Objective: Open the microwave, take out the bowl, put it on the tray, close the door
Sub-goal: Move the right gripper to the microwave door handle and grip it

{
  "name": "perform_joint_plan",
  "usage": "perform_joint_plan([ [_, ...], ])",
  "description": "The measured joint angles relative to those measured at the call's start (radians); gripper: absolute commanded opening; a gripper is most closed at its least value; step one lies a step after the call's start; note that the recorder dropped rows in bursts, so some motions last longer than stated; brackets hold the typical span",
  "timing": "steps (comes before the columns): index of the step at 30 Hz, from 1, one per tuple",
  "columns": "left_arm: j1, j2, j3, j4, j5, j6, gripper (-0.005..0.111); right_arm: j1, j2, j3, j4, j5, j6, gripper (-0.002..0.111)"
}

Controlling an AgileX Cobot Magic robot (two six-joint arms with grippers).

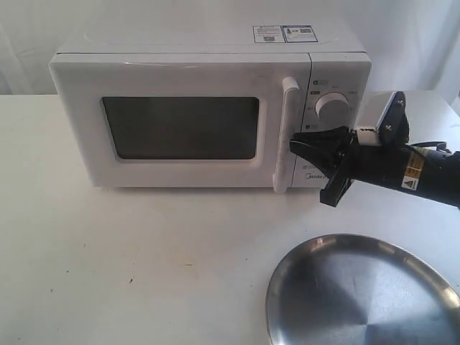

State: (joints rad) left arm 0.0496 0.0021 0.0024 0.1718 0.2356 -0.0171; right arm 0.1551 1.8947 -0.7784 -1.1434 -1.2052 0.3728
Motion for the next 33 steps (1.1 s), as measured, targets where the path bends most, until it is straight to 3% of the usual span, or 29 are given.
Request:
perform_joint_plan([
  [6, 0.000, 0.000, 0.000, 0.000, 0.000, 0.000, 0.000, 0.042, 0.002, -0.002, 0.049, 0.009, -0.096, 0.056],
  [11, 0.000, 0.000, 0.000, 0.000, 0.000, 0.000, 0.000, 0.053, 0.005, -0.002, 0.093, 0.037, -0.113, 0.058],
  [26, 0.000, 0.000, 0.000, 0.000, 0.000, 0.000, 0.000, 0.128, 0.097, -0.041, 0.133, 0.045, -0.102, 0.036],
  [28, 0.000, 0.000, 0.000, 0.000, 0.000, 0.000, 0.000, 0.134, 0.100, -0.041, 0.142, 0.041, -0.107, 0.029],
  [32, 0.000, 0.000, 0.000, 0.000, 0.000, 0.000, 0.000, 0.134, 0.102, -0.041, 0.140, 0.036, -0.124, 0.000],
  [33, 0.000, 0.000, 0.000, 0.000, 0.000, 0.000, 0.000, 0.136, 0.103, -0.041, 0.136, 0.036, -0.140, 0.000],
])
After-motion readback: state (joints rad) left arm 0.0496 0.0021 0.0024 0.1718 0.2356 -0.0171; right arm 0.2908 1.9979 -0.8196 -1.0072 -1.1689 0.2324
